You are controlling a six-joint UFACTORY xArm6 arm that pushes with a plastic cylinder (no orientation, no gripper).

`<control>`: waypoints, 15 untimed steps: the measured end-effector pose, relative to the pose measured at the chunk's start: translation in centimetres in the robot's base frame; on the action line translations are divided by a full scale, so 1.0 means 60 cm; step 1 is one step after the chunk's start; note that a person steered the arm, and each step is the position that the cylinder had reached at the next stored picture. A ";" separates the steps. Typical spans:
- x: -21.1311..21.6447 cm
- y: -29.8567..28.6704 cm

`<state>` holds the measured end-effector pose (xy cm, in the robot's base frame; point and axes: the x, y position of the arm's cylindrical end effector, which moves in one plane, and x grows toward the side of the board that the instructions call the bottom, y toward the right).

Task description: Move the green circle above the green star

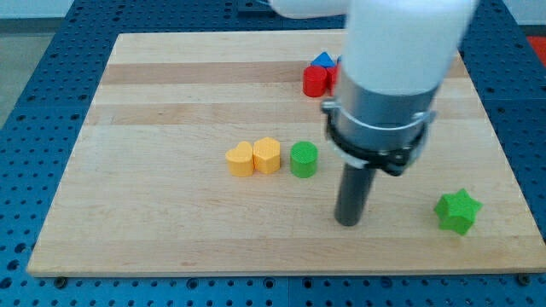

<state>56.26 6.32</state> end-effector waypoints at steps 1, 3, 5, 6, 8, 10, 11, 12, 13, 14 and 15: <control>0.000 -0.011; 0.000 -0.025; -0.040 -0.112; -0.083 -0.115; -0.151 -0.115; -0.171 -0.092; -0.171 -0.057; -0.171 -0.013; -0.171 0.032; -0.165 0.073; -0.152 0.075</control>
<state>47.12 10.82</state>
